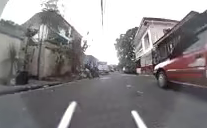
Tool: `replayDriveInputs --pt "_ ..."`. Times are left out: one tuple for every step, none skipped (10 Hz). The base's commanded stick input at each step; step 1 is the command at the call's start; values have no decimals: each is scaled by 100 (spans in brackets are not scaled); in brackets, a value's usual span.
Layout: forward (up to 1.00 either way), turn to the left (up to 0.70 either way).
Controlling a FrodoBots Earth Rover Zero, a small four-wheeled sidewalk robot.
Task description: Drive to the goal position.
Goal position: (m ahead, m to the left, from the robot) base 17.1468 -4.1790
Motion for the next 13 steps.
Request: replayDriveInputs --pt "70 -35" --pt "70 -18" --pt "70 0" --pt "70 0" --pt "70 0" --pt "70 0" --pt "70 0" --pt "70 0" --pt "70 0" --pt "70 0" --pt "70 0" --pt "70 0" --pt "70 0"
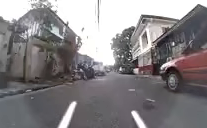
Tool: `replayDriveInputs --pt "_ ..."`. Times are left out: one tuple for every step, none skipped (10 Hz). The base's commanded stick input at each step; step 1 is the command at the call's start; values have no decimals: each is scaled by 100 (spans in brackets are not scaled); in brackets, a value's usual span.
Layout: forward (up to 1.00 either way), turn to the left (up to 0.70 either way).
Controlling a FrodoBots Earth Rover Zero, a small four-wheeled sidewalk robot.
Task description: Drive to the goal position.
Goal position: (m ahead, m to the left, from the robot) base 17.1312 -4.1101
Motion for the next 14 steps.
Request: replayDriveInputs --pt "70 0" --pt "70 0" --pt "70 0" --pt "70 0" --pt "70 0" --pt "70 0" --pt "70 0" --pt "70 0" --pt "70 -10" --pt "70 -30" --pt "70 -35" --pt "70 -35" --pt "70 -14" --pt "70 -4"
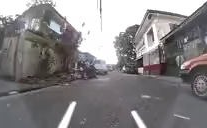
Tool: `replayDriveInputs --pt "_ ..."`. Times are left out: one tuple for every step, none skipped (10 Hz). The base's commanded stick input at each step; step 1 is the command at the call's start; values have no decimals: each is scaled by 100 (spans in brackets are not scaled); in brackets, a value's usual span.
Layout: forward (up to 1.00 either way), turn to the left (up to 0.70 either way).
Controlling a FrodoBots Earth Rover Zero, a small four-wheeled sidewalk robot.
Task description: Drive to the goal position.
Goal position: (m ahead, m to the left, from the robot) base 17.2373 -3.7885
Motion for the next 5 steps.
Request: replayDriveInputs --pt "70 0" --pt "70 0" --pt "70 0" --pt "70 0" --pt "70 0"
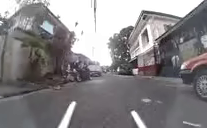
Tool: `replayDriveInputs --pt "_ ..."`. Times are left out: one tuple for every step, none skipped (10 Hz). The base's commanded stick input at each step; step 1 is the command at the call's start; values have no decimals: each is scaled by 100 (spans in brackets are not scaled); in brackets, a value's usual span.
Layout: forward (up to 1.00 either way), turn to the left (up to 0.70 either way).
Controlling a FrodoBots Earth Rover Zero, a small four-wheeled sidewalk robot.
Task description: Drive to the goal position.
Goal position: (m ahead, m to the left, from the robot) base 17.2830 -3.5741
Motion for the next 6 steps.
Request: replayDriveInputs --pt "70 0" --pt "70 0" --pt "70 0" --pt "70 0" --pt "70 0" --pt "70 0"
